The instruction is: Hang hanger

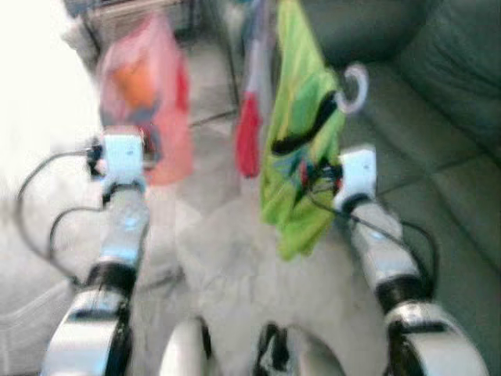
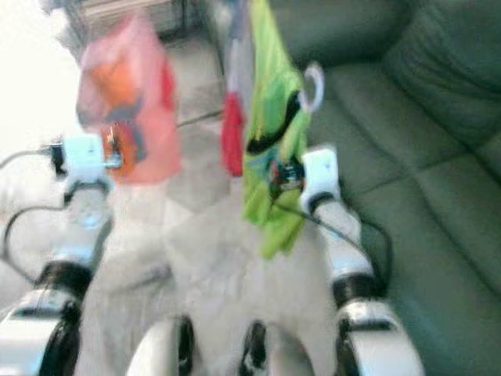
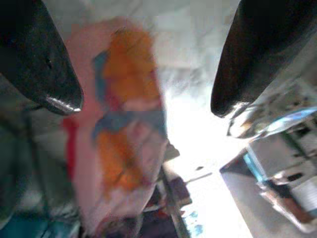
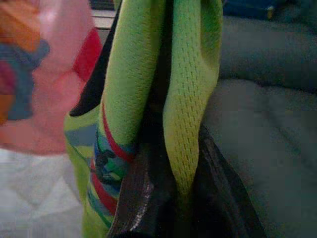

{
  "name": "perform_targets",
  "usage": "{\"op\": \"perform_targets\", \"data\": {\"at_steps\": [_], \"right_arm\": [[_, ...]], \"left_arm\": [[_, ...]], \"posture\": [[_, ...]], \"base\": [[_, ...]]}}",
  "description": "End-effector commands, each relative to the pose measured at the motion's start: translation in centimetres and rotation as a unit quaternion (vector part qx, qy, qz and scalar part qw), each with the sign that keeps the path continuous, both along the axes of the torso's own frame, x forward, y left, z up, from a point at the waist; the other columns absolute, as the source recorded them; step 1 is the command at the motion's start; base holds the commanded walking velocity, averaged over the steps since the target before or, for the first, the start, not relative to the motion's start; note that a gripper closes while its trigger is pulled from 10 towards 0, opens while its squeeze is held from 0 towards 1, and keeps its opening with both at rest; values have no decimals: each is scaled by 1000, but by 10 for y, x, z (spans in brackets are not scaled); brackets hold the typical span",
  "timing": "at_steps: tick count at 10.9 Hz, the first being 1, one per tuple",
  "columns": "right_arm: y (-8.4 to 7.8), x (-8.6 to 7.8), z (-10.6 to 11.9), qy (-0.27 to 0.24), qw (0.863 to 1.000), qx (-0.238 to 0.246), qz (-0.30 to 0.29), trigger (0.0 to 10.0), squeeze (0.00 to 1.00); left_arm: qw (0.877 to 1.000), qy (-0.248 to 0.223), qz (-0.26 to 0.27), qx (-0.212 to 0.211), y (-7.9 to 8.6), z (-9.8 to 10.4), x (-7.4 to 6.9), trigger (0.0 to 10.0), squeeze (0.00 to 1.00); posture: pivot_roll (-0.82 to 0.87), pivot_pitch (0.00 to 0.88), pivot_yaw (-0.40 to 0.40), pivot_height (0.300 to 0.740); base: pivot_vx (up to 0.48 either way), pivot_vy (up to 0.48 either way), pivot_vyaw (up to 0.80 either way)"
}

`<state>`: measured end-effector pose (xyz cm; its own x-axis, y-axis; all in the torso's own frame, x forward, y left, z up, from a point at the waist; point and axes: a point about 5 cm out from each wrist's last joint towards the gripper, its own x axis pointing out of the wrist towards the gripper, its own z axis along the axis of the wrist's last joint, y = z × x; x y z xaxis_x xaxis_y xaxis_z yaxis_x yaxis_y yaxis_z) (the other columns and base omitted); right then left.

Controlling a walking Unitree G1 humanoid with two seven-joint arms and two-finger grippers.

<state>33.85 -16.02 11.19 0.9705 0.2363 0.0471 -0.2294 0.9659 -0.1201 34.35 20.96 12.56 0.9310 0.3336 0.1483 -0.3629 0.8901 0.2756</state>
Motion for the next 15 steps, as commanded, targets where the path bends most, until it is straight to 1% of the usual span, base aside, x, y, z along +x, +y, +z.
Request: {"op": "perform_targets", "data": {"at_steps": [1, 2, 3, 4, 5, 6, 7, 8, 9, 10, 11, 12, 13, 14, 15], "right_arm": [[-9, -6, 10, -32, 999, 9, -14, 10000, 0], [-15, -17, 5, -37, 999, 8, -25, 10000, 0], [-22, -29, -2, -28, 999, 7, -40, 10000, 0], [-23, -37, -7, -15, 999, 7, -42, 10000, 0], [-23, -41, -9, -9, 999, 7, -43, 10000, 0], [-22, -44, -7, -6, 999, 14, -51, 10000, 0], [-23, -45, -6, -6, 998, 17, -54, 10000, 0], [-26, -50, -11, 4, 998, 21, -59, 10000, 0], [-30, -53, -17, 23, 996, 39, -76, 10000, 0], [-33, -55, -20, 37, 994, 52, -90, 10000, 0], [-37, -58, -25, 50, 993, 54, -97, 10000, 0], [-40, -61, -32, 74, 990, 63, -102, 10000, 0], [-44, -65, -37, 84, 989, 63, -106, 10000, 0], [-45, -66, -37, 81, 990, 54, -105, 10000, 0], [-45, -65, -38, 80, 988, 60, -116, 10000, 0]], "left_arm": [[1000, -7, -15, 14, -6, 2, -4, 10000, 0], [999, -2, -27, 18, -8, -2, -11, 10000, 0], [998, 22, -61, -11, -12, -12, -21, 10000, 0], [996, 29, -81, -16, -18, -15, -30, 10000, 0], [997, 26, -79, -7, -20, -14, -32, 10000, 0], [997, 34, -74, -6, -21, -14, -38, 10000, 0], [995, 45, -88, -9, -23, -14, -44, 10000, 0], [992, 62, -108, -3, -19, -16, -56, 10000, 0], [992, 73, -100, -2, -14, -19, -60, 10000, 0], [992, 80, -97, -6, -16, -20, -61, 10000, 0], [991, 86, -98, -16, -21, -21, -64, 10000, 0], [991, 94, -97, -19, -24, -23, -67, 10000, 0], [989, 113, -95, -28, -26, -29, -71, 10000, 0], [989, 111, -97, -27, -27, -29, -71, 10000, 0], [989, 111, -95, -26, -29, -31, -70, 10000, 0]], "posture": [[-89, 179, -24, 740], [-88, 179, -23, 740], [-84, 173, -20, 740], [-84, 171, -19, 740], [-84, 171, -19, 740], [-85, 161, -23, 740], [-81, 156, -20, 740], [-73, 156, -17, 740], [-68, 151, -17, 740], [-71, 145, -19, 740], [-76, 136, -22, 740], [-73, 133, -23, 740], [-73, 133, -23, 740], [-72, 124, -24, 740], [-63, 106, -26, 740]], "base": [[0, 0, 800], [0, 0, 800], [0, 0, 800], [0, 0, 800], [0, 0, 800], [0, 0, 800], [0, 0, 800], [0, 0, 800], [0, 0, 800], [0, 0, 800], [0, 0, 800], [0, 0, 800], [0, 0, 0], [0, 0, 0], [0, 0, 0]]}}
